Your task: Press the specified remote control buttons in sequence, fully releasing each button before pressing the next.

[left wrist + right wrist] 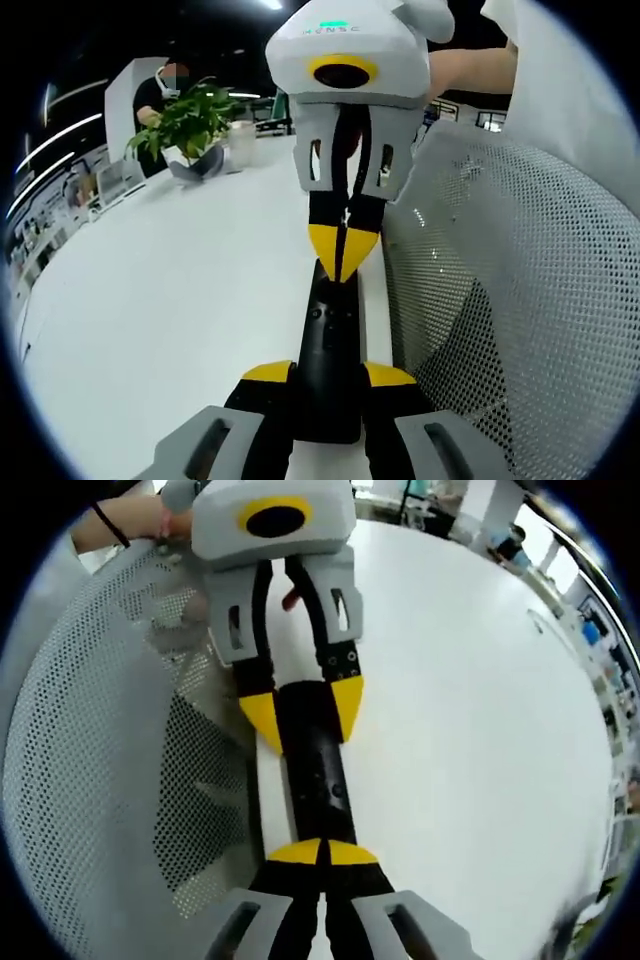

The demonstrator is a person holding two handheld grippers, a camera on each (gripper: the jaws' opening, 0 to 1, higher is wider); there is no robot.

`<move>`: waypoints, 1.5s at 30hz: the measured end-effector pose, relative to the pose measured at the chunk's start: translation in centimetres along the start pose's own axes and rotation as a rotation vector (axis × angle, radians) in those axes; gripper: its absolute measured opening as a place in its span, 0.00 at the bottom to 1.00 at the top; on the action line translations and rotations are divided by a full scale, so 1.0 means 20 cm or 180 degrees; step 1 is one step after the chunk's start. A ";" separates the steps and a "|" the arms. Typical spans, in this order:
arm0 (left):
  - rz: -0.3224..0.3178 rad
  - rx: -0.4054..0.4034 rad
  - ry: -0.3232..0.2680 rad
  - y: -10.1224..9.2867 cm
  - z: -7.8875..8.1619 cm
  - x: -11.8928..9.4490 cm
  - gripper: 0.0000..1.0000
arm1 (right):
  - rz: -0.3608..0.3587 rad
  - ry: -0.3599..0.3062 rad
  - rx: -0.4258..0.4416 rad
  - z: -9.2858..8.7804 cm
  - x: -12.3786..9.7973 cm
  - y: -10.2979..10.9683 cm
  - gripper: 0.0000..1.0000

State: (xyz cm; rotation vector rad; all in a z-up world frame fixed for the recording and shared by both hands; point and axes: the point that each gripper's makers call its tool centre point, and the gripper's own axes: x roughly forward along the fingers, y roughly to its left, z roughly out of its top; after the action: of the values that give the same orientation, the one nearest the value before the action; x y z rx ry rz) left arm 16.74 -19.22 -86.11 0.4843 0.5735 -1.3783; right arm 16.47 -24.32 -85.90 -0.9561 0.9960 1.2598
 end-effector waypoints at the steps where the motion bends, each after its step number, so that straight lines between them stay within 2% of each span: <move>1: 0.0000 0.0001 0.0002 0.00 0.00 0.00 0.25 | -0.0066 -0.0006 -0.0018 0.00 0.00 0.00 0.00; 5: 0.0011 -0.0017 0.0007 0.00 0.00 0.00 0.25 | -0.0431 -0.0045 -0.0357 0.00 0.00 0.00 0.00; 11: 0.0016 -0.0014 0.0003 0.00 0.00 0.00 0.25 | -0.0652 -0.0227 -0.0242 0.00 -0.01 0.00 0.00; 16: 0.0020 -0.0026 0.0003 0.00 0.00 0.00 0.25 | -0.0738 -0.0336 -0.0313 -0.01 -0.01 0.01 0.00; 23: 0.0029 -0.0027 0.0012 0.00 0.00 0.00 0.25 | -0.0620 -0.0449 -0.0049 0.00 -0.02 -0.01 0.00; 31: 0.0031 -0.0031 0.0019 0.00 0.00 0.00 0.25 | -0.0593 -0.0590 0.0169 0.01 -0.02 -0.01 0.00; 36: 0.0046 -0.0038 0.0028 0.00 0.00 0.00 0.25 | -0.0477 -0.0865 0.0687 0.01 -0.02 -0.01 0.00; 45: 0.0043 -0.0038 0.0020 0.00 0.00 0.00 0.25 | -0.0407 -0.0962 0.0829 0.01 -0.03 -0.01 0.00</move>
State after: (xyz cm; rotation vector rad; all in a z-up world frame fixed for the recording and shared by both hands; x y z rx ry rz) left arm 16.73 -19.16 -86.11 0.4824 0.5824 -1.3602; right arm 16.70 -24.32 -85.30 -0.5971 0.8226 1.0971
